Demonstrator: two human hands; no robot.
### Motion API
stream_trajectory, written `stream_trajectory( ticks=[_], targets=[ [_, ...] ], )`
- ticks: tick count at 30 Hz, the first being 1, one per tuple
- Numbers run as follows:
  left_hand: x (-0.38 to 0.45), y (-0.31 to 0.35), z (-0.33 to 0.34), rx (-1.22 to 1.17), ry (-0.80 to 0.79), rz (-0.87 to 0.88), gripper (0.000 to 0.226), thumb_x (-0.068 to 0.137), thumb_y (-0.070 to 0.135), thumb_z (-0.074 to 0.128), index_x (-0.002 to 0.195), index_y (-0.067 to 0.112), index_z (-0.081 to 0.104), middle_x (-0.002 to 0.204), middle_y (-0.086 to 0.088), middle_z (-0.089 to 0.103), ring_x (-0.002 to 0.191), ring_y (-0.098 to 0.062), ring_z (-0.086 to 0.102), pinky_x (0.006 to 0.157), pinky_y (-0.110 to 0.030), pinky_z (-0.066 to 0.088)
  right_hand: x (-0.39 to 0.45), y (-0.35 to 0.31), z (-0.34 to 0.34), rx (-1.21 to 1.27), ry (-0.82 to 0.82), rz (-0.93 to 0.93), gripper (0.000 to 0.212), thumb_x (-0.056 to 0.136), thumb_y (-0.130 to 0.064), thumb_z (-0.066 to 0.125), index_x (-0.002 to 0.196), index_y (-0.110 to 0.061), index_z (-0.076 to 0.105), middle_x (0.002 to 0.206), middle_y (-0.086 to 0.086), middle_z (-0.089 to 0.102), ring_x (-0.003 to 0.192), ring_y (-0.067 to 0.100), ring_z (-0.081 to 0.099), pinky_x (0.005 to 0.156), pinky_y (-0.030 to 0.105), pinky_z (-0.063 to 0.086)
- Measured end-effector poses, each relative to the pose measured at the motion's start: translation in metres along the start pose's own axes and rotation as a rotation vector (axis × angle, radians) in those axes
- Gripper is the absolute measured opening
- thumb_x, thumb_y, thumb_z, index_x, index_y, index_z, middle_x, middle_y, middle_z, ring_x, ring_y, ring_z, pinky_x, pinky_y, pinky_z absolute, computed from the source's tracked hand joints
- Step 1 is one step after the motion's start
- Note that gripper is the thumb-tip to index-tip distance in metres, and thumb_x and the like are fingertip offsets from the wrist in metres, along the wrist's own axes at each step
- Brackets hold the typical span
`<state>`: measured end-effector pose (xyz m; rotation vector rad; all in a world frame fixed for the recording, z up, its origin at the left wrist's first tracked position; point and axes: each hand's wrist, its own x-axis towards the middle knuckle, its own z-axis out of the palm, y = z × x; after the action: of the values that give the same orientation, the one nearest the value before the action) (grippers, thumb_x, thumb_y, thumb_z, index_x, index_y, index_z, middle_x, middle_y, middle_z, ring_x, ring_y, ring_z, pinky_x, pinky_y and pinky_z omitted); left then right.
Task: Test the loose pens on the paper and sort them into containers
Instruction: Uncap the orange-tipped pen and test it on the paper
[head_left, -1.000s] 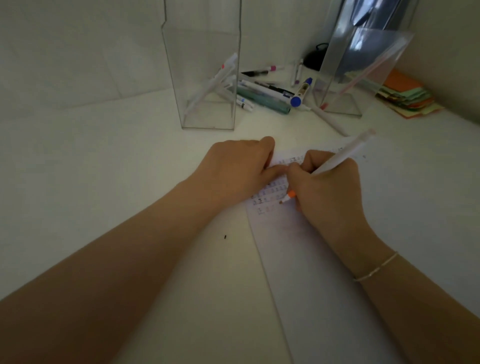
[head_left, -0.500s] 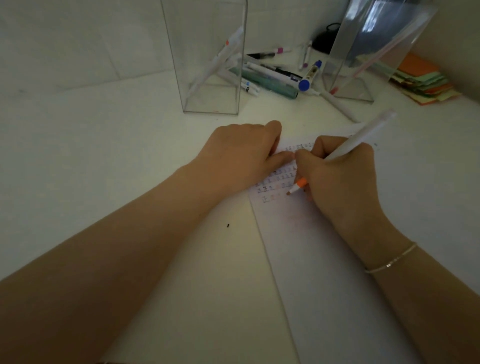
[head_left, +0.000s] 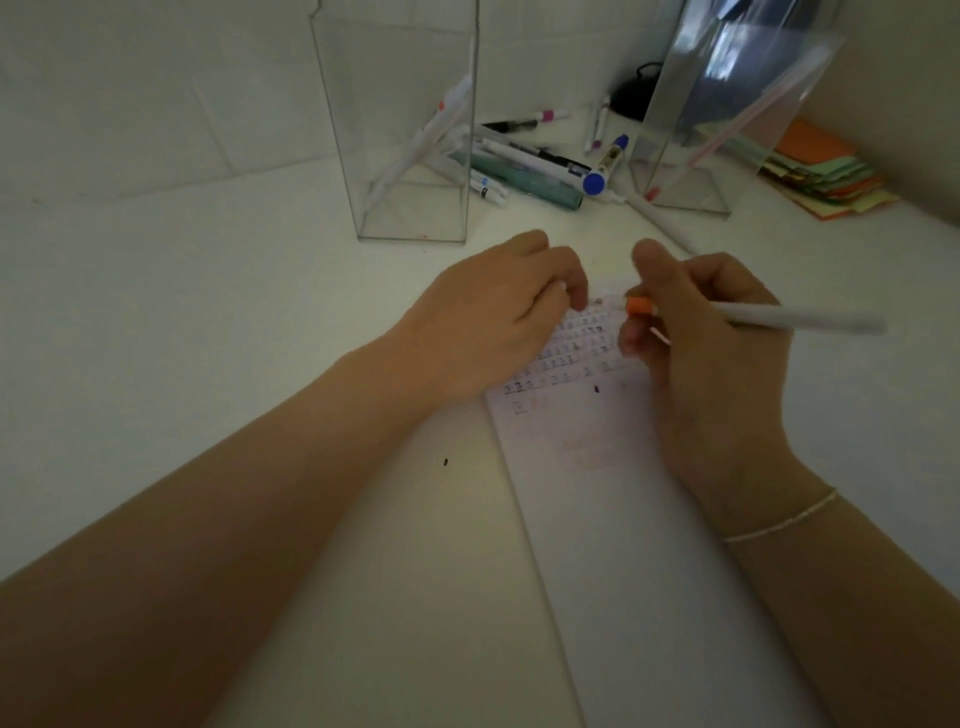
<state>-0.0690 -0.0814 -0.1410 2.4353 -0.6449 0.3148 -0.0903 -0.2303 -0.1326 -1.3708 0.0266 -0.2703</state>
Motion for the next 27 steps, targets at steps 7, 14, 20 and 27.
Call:
stream_trajectory(
  ticks=[7, 14, 20, 27],
  targets=[
    [-0.003, 0.004, 0.000, -0.343, -0.111, -0.119, 0.029, 0.095, 0.024, 0.052, 0.124, 0.029, 0.050, 0.097, 0.013, 0.060, 0.091, 0.003, 0.054, 0.076, -0.003, 0.039, 0.005, -0.002, -0.006, 0.435, 0.119, 0.166, 0.032, 0.094, -0.010, 0.049, 0.062, -0.010, 0.052, 0.050, 0.002, 0.056, 0.043, 0.014, 0.053, 0.045, 0.023, 0.045],
    [-0.004, 0.010, -0.004, -0.345, -0.073, -0.093, 0.018, 0.090, 0.020, 0.060, 0.107, 0.021, 0.058, 0.096, 0.008, 0.064, 0.089, 0.000, 0.057, 0.078, -0.011, 0.044, 0.005, 0.002, -0.003, 0.261, 0.066, 0.080, 0.034, 0.094, -0.011, 0.048, 0.061, -0.005, 0.050, 0.048, 0.004, 0.056, 0.039, 0.016, 0.048, 0.042, 0.022, 0.041],
    [-0.005, 0.011, -0.004, -0.342, -0.059, -0.085, 0.013, 0.089, 0.017, 0.061, 0.101, 0.022, 0.061, 0.095, 0.009, 0.065, 0.090, 0.001, 0.058, 0.080, -0.011, 0.045, 0.005, 0.004, -0.005, 0.206, 0.043, 0.067, 0.034, 0.094, -0.010, 0.049, 0.060, -0.006, 0.049, 0.049, 0.005, 0.056, 0.037, 0.016, 0.045, 0.039, 0.022, 0.038],
    [-0.008, 0.023, -0.007, -0.455, -0.064, -0.102, 0.010, 0.091, 0.016, 0.058, 0.096, 0.016, 0.066, 0.073, 0.009, 0.063, 0.061, -0.006, 0.053, 0.059, -0.011, 0.039, 0.005, 0.000, -0.003, 0.235, 0.003, 0.086, 0.034, 0.093, -0.008, 0.050, 0.059, -0.007, 0.047, 0.052, 0.008, 0.056, 0.036, 0.016, 0.043, 0.038, 0.020, 0.036]
  ],
)
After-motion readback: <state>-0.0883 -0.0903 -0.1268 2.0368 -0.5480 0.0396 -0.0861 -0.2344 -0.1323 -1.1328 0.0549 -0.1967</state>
